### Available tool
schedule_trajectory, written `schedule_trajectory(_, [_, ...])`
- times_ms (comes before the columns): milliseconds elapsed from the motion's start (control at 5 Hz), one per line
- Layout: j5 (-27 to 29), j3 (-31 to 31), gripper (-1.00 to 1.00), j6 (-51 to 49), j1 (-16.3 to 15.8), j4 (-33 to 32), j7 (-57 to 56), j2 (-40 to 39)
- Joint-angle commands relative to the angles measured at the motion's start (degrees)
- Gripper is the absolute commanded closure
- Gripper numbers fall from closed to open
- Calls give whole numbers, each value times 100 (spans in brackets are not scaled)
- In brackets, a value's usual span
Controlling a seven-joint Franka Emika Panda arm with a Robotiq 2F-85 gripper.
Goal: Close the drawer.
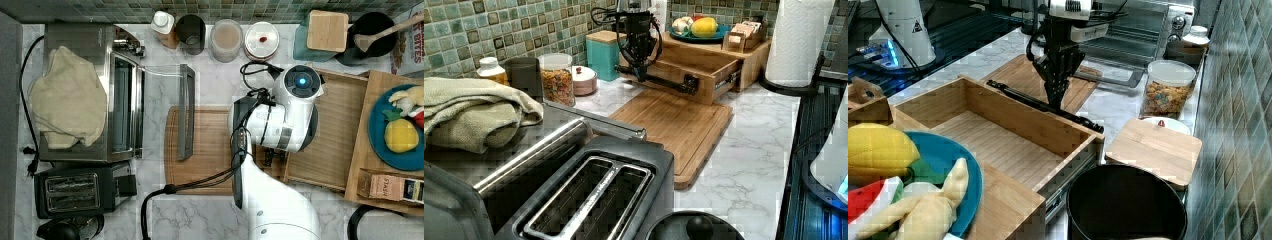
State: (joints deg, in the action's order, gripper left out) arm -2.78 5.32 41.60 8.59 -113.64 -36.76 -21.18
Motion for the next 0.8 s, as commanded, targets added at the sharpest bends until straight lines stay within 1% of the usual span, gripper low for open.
schedule_trajectory(200, [-853,1109,100,577,946,447,-1148,-117])
schedule_trajectory(400, [-1041,1338,100,656,1086,617,-1529,-241])
schedule_trajectory(600, [-1019,1443,100,413,1350,995,-2065,-461])
schedule_trajectory(800, [-970,1596,100,399,1442,973,-2155,-444])
